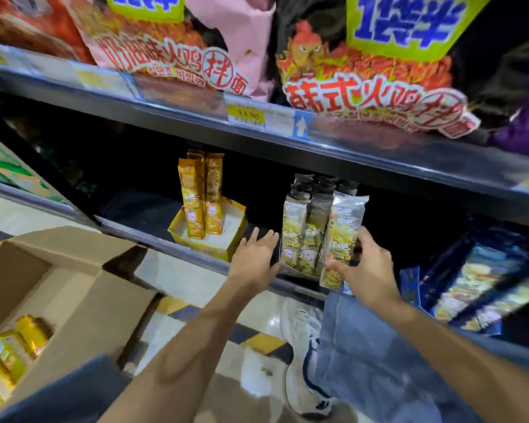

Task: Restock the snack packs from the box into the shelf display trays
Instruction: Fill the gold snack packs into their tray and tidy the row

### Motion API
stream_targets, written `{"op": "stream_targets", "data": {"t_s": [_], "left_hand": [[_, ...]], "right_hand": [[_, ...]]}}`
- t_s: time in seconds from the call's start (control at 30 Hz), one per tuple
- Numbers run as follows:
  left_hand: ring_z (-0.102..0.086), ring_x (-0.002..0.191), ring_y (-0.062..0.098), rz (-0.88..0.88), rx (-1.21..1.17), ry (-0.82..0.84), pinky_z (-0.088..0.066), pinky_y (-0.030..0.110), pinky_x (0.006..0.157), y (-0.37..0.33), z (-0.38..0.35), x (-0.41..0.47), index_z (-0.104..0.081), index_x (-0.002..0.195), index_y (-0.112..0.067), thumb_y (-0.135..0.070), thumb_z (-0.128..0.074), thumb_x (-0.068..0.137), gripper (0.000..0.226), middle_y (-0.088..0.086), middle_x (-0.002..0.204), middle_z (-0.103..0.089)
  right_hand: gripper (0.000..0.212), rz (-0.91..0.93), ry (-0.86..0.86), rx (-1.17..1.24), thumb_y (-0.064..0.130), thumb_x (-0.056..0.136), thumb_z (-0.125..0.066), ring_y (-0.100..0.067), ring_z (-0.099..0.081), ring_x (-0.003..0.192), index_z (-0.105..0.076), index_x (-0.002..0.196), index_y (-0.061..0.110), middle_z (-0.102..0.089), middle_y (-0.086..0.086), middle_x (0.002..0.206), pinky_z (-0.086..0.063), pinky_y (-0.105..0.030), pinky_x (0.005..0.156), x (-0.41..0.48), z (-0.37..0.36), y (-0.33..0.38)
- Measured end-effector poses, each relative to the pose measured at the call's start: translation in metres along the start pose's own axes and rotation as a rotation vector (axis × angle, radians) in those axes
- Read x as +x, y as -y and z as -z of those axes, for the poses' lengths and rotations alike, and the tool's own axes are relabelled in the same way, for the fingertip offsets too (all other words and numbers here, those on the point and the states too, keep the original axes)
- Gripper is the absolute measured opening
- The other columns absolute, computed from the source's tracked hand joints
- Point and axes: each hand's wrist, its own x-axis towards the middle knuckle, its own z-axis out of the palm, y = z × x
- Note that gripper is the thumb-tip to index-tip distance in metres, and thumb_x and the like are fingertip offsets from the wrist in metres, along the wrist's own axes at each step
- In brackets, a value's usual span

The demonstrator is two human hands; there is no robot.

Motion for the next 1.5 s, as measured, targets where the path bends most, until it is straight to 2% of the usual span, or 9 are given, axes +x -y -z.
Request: {"op": "stream_targets", "data": {"t_s": [0.2,0.3,0.43,0.8,1.0,1.1,1.23,1.37,1.5], "left_hand": [[-0.008,0.147,0.026,0.044,-0.049,0.014,-0.018,0.041,0.117,-0.008,-0.028,0.019,-0.020,0.148,-0.016,-0.033,-0.046,0.098,0.059,0.005,0.157,-0.023],[-0.010,0.147,0.025,0.068,-0.062,0.017,-0.019,0.040,0.116,-0.007,-0.039,0.026,-0.021,0.148,-0.014,-0.035,-0.045,0.098,0.058,0.007,0.156,-0.024],[-0.015,0.146,0.022,0.090,-0.108,0.014,-0.025,0.038,0.113,0.001,-0.052,0.033,-0.023,0.147,-0.015,-0.039,-0.046,0.097,0.060,0.007,0.153,-0.032],[-0.043,0.133,0.027,0.137,-0.174,0.010,-0.039,0.038,0.102,0.010,-0.061,0.035,-0.033,0.146,-0.025,-0.049,-0.051,0.091,0.063,0.011,0.152,-0.033],[-0.047,0.130,0.027,0.123,-0.160,0.004,-0.043,0.038,0.100,0.012,-0.061,0.037,-0.041,0.142,-0.019,-0.051,-0.054,0.089,0.063,0.010,0.147,-0.040],[-0.054,0.121,0.029,0.104,-0.137,-0.005,-0.046,0.037,0.092,0.011,-0.060,0.037,-0.042,0.141,-0.020,-0.051,-0.054,0.089,0.062,0.010,0.141,-0.049],[-0.064,0.091,0.027,0.045,-0.126,-0.032,-0.043,0.029,0.068,0.011,-0.050,0.040,-0.058,0.125,-0.021,-0.048,-0.060,0.086,0.047,0.008,0.102,-0.070],[-0.065,0.083,0.022,0.047,-0.219,-0.023,-0.051,0.031,0.068,0.009,-0.026,0.051,-0.063,0.100,-0.016,-0.048,-0.071,0.077,0.040,0.003,0.094,-0.072],[-0.062,0.094,0.025,0.044,-0.268,0.012,-0.046,0.029,0.073,0.004,-0.001,0.064,-0.059,0.106,-0.012,-0.050,-0.083,0.061,0.064,0.005,0.103,-0.068]], "right_hand": [[0.041,0.002,-0.113,0.073,0.011,0.071,-0.081,0.009,-0.056,0.068,-0.045,0.084,0.025,-0.053,0.015,0.069,-0.042,-0.019,0.064,0.023,-0.011,-0.021],[0.041,-0.035,-0.111,0.103,0.016,0.069,-0.082,-0.007,-0.061,0.074,-0.049,0.093,0.025,-0.061,0.010,0.077,-0.050,-0.030,0.076,0.033,-0.024,-0.031],[0.037,-0.043,-0.098,0.111,0.019,0.073,-0.080,0.006,-0.046,0.059,-0.050,0.096,0.021,-0.050,0.021,0.071,-0.034,-0.011,0.053,0.044,-0.037,-0.037],[0.044,-0.088,-0.039,-0.012,0.023,0.075,-0.078,-0.015,-0.059,0.089,-0.057,0.114,0.019,-0.066,0.001,0.094,-0.049,-0.033,0.087,0.054,-0.052,-0.037],[0.038,-0.032,-0.045,-0.041,0.020,0.075,-0.078,-0.016,-0.056,0.072,-0.053,0.103,0.016,-0.062,0.001,0.079,-0.046,-0.026,0.069,0.053,-0.067,-0.037],[0.038,-0.059,-0.072,0.017,0.018,0.073,-0.079,-0.021,-0.062,0.075,-0.052,0.100,0.017,-0.063,0.000,0.080,-0.053,-0.034,0.073,0.051,-0.074,-0.042],[0.039,-0.108,-0.054,0.036,0.021,0.070,-0.081,-0.023,-0.065,0.081,-0.057,0.101,0.017,-0.068,-0.002,0.083,-0.054,-0.040,0.078,0.052,-0.071,-0.043],[0.050,-0.181,0.016,-0.029,0.039,0.059,-0.087,-0.019,-0.063,0.085,-0.061,0.097,0.018,-0.066,0.003,0.088,-0.054,-0.035,0.078,0.059,-0.051,-0.045],[0.063,-0.269,0.094,-0.179,0.051,0.056,-0.083,-0.027,-0.056,0.105,-0.062,0.102,0.014,-0.063,-0.008,0.107,-0.050,-0.035,0.086,0.066,-0.023,-0.041]]}}
